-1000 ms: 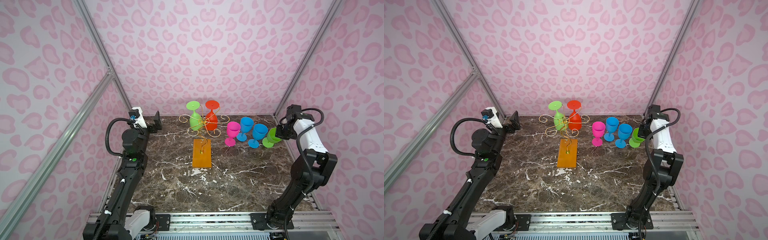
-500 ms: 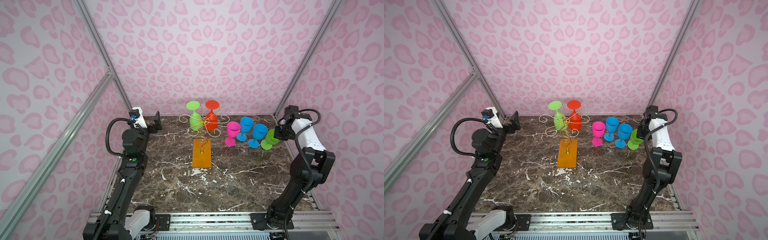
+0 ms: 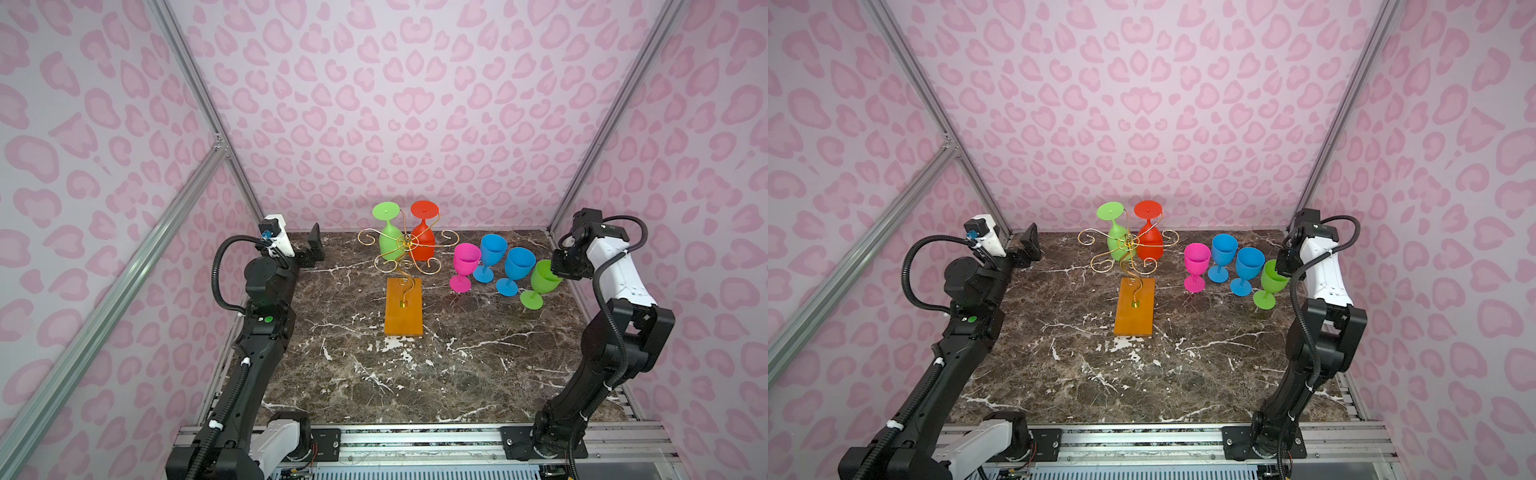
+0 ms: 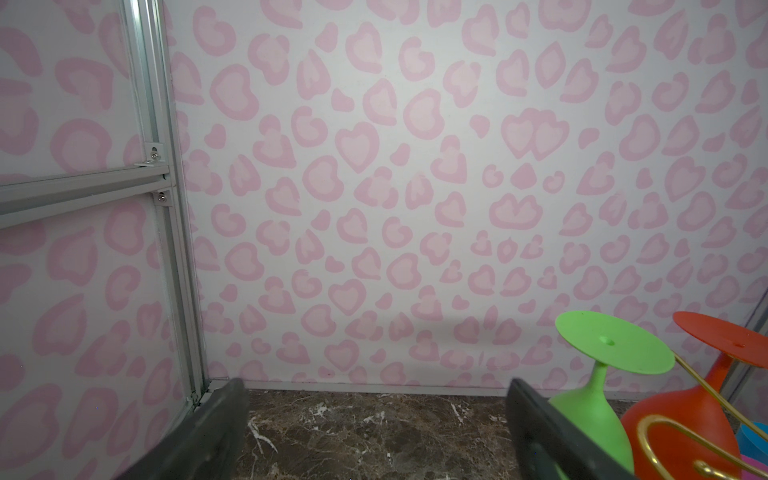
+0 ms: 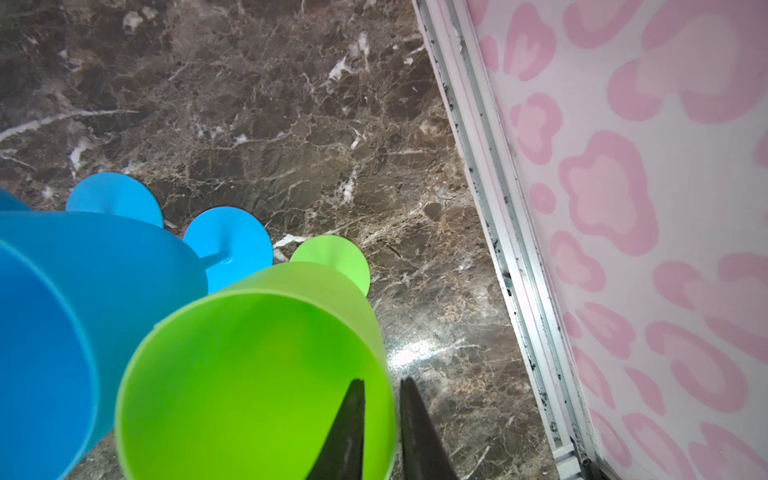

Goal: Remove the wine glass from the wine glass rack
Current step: 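Open the right gripper and lift it off the green glass, then reach the left gripper to the hanging green glass while the right nears the rack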

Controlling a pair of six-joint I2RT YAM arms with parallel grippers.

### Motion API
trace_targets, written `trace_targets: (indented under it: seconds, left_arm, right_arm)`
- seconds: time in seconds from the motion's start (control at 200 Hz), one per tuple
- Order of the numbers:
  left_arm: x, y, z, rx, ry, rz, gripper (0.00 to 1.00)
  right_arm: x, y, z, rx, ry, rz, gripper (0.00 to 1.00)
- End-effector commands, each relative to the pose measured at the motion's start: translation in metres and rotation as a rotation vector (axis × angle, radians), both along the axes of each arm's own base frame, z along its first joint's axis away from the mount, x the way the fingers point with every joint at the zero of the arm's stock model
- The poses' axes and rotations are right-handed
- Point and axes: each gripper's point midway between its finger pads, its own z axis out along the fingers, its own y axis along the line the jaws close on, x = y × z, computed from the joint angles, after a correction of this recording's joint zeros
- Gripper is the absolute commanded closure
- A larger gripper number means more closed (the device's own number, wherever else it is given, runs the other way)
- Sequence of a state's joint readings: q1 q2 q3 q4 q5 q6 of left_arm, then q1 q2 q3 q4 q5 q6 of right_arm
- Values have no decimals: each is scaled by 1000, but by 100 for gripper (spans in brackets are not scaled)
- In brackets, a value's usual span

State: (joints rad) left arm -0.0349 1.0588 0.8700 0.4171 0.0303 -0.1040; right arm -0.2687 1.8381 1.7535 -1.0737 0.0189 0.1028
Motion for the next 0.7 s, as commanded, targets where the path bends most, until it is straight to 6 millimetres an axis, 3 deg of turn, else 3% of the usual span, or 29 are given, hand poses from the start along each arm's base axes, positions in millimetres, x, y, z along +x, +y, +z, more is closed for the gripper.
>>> trace_targets:
  seconds: [0.0, 0.3, 0.445, 0.505, 0.525, 0.695]
  left_arm:
    - [-1, -2, 7, 1, -26, -13, 2]
    - [-1, 0, 6, -6, -23, -3, 2]
    - [1, 4, 6, -36, -11, 14, 3]
    - [1, 4, 6, -44, -4, 11, 3]
    - [1, 4, 6, -48, -4, 13, 3]
    - [1, 2, 14, -141, -9, -20, 3]
  right_arm:
    - [1, -2, 10, -2, -48, -22, 79]
    - [-2, 9, 63, 25, -291, -40, 65]
    - [-10, 31, 92, 99, -450, -8, 58]
    - [-16, 39, 114, 110, -537, -2, 56]
    - [-21, 42, 109, 119, -539, -3, 56]
    - [-45, 72, 167, 104, -790, 67, 45]
